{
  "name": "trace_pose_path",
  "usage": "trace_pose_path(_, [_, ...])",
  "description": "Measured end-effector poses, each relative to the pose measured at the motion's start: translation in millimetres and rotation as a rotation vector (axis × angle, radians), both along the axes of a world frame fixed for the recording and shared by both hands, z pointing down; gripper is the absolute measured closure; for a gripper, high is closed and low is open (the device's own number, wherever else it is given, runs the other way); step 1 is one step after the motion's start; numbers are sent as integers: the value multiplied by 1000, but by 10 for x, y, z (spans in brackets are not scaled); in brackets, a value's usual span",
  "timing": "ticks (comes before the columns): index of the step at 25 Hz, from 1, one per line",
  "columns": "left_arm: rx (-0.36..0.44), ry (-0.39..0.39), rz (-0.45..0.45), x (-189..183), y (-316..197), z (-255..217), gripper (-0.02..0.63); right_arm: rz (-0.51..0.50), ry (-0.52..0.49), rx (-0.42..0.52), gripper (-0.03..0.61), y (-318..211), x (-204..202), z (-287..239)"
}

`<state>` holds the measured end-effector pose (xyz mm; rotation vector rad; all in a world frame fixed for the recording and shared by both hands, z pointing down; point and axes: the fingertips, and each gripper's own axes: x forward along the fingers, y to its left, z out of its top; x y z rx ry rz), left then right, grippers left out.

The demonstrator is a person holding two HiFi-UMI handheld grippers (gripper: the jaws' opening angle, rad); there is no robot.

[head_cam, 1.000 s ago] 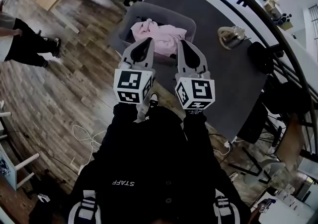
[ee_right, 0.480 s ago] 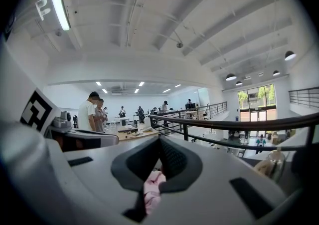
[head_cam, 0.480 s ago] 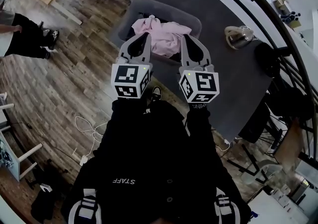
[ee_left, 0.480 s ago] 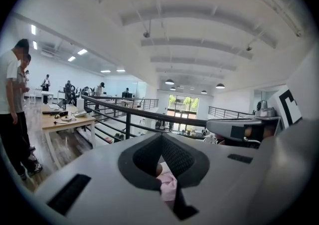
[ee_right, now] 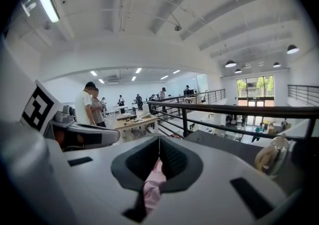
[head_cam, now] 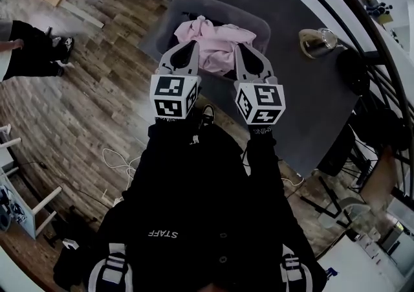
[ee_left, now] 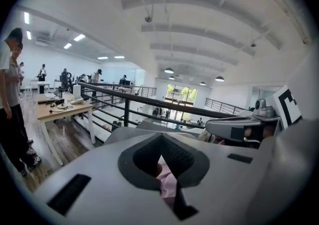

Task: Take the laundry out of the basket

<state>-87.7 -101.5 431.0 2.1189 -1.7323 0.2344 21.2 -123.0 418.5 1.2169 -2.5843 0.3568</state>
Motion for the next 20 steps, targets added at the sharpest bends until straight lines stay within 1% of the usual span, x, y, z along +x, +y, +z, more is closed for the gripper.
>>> trace_pose_path(7, [-95, 7, 25, -73, -227, 328, 612, 11, 43, -104, 563, -208, -99, 392])
trace_pose_path(10, [-131, 4, 43, -60, -348, 450, 612, -14, 67, -142, 556, -298, -153, 557])
trace_pose_path(11, [-143, 3, 49, -56, -385, 488, 612, -30, 83, -155, 522, -325, -172, 617])
trace_pose_path(12, [-155, 1, 52, -58, -421, 525, 612, -51, 101, -167, 503, -348, -196, 677])
trace_pose_path(15, [-192, -3, 54, -99, -529, 636, 612, -119, 157, -205, 460, -409, -284, 852])
trace_pose_path(17, [-214, -1, 61, -122, -603, 708, 612, -151, 185, -224, 426, -467, -335, 953])
trace_pose_path(18, [-224, 1, 65, -132, -640, 739, 612, -164, 196, -231, 420, -499, -359, 997])
trace_pose_path(20, [-244, 5, 71, -156, -705, 797, 612, -201, 224, -245, 374, -546, -411, 1087])
